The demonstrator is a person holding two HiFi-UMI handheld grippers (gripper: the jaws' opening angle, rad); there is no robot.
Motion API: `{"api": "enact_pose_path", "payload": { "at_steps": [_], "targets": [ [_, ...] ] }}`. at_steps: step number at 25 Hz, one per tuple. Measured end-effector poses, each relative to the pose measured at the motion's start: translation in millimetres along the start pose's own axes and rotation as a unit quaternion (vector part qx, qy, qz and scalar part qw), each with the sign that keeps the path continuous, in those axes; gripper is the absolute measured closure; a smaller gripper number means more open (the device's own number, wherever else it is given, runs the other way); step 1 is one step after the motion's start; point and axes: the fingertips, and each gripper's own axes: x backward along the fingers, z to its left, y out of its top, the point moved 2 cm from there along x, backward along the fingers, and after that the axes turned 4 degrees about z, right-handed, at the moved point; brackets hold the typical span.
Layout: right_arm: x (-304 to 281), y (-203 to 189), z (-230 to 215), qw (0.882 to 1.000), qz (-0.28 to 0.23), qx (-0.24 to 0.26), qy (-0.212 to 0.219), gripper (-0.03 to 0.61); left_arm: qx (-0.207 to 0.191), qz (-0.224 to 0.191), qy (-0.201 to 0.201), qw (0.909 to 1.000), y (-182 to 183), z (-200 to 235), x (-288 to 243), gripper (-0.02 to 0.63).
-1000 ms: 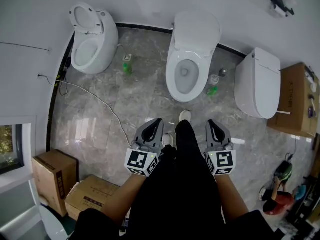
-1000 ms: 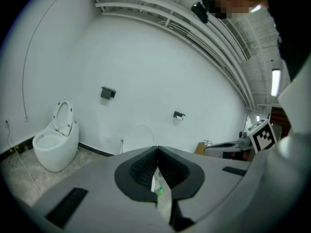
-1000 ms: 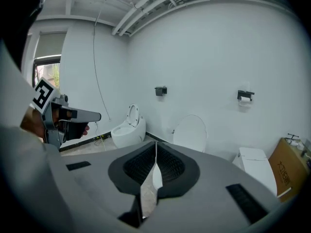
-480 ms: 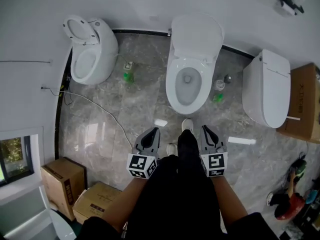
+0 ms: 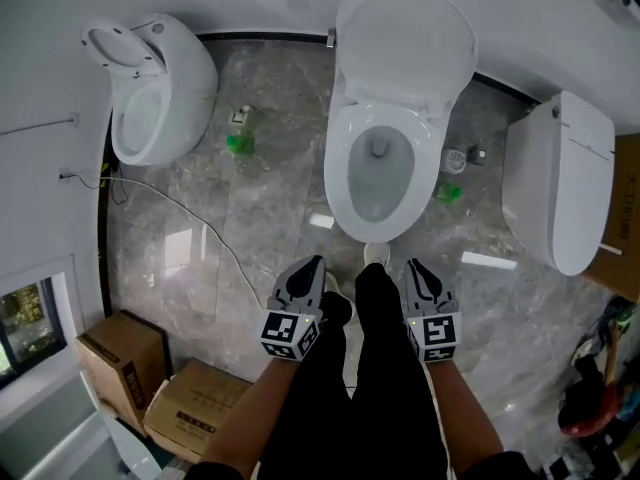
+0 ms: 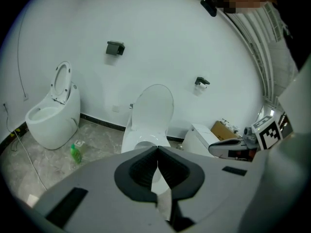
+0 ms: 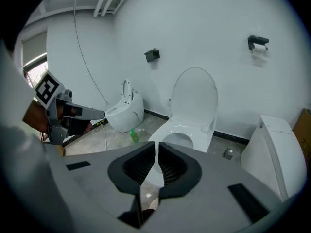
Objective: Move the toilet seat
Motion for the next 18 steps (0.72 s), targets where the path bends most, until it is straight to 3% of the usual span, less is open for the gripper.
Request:
{"api": "enact_pose_path", "payload": {
  "at_steps": [4, 9, 13, 18],
  "targets": [
    [-33.4, -21.1, -21.3, 1.000, -0.007, -0.017, -0.014, 0.546, 0.017, 0.016, 0.003, 0.9997, -32.2, 34.2, -50.6, 0.606],
    [-79.0, -81.6, -28.7, 0.996, 0.002, -0.081, -0.036, 0.546, -0.034, 0.075, -0.030, 0.9961, -95.0, 57.4, -101.5, 0.606],
    [-115.8, -117.1, -41.8, 0.995, 0.013, -0.094, -0.026, 0.546, -0.012, 0.071, -0.024, 0.9971, -121.8, 72.4, -133.3, 0.606],
    [-151.8, -153.3, -55.7, 0.997, 0.043, -0.064, -0.013, 0.545, -0.018, 0.062, -0.022, 0.9977, -146.5, 84.4, -168.5, 0.606]
  ]
}}
